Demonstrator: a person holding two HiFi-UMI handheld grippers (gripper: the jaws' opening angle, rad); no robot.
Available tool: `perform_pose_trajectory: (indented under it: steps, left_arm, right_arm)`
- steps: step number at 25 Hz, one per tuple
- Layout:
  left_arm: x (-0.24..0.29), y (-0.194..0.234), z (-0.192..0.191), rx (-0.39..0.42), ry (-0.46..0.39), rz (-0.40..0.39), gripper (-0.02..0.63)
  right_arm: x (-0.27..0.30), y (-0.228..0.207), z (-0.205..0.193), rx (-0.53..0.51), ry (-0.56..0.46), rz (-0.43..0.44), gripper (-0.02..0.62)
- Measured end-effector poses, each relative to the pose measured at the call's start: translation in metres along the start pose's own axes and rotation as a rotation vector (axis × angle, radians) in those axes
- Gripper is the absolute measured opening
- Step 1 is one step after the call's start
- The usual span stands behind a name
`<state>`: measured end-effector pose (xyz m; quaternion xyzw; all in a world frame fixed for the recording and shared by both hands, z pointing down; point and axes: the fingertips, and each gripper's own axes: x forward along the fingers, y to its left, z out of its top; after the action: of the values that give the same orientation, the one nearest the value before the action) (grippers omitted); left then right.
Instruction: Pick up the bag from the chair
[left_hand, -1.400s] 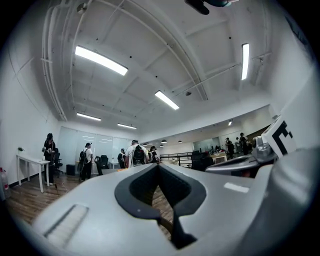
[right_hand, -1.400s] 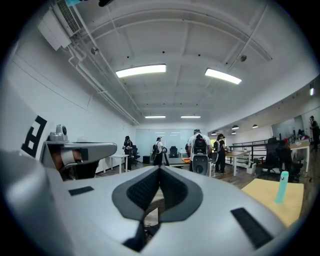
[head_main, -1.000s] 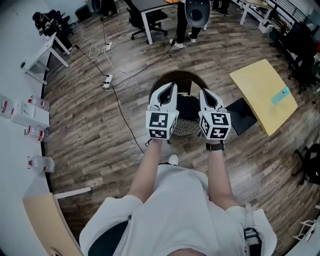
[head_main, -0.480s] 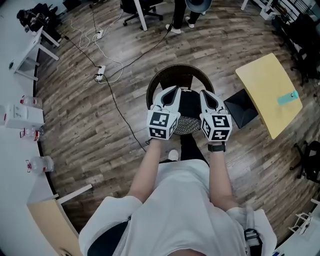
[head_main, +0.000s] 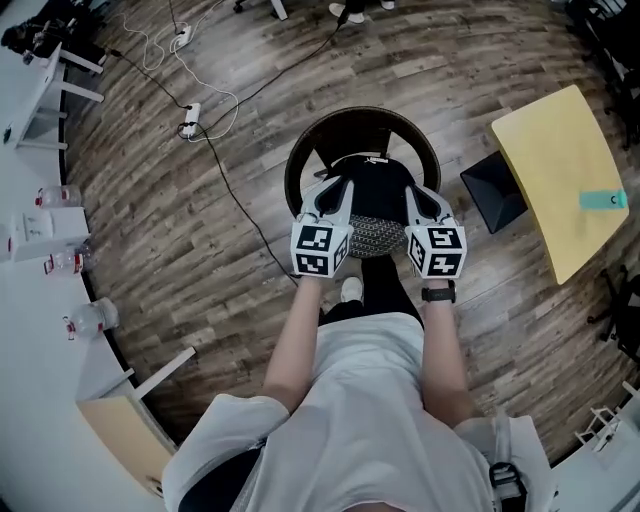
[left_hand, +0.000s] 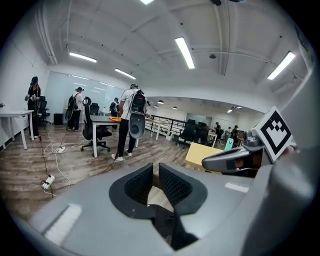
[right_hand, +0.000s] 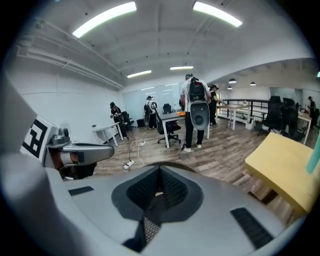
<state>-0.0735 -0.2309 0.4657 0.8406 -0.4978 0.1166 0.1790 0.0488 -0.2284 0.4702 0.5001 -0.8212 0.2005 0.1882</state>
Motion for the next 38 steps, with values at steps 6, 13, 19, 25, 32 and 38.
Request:
perform_pose_trajectory:
  steps: [6,13,19,25,32,38]
  left_arm:
    - [0.042,0.008,-0.048,-0.07,0.077,-0.02,0.036]
    - [0.072,0.034,-0.116,-0.121,0.201,0.023,0.081]
    - [0.095,0.055,-0.175,-0.136,0.31,0.032,0.123]
    - [0.13,0.082,-0.237,-0.142,0.398,0.04,0.196]
    - [0.156,0.116,-0.318,-0.139,0.535,0.05,0.293]
    - [0.177,0.134,-0.377,-0.139,0.632,0.032,0.383]
  right_arm:
    - [0.035,-0.028,-0.044,0.056,0.124,0.022,0.006]
    - [0.086,-0.041,-0.109,0.065,0.266,0.065,0.008]
    - [0.129,-0.061,-0.152,0.083,0.343,0.061,0.018]
    - [0.167,-0.07,-0.202,0.083,0.435,0.083,0.146]
    - [0.201,-0.081,-0.271,0.062,0.547,0.066,0.26]
    - [0.223,-0.106,-0.321,0.026,0.6,0.028,0.293]
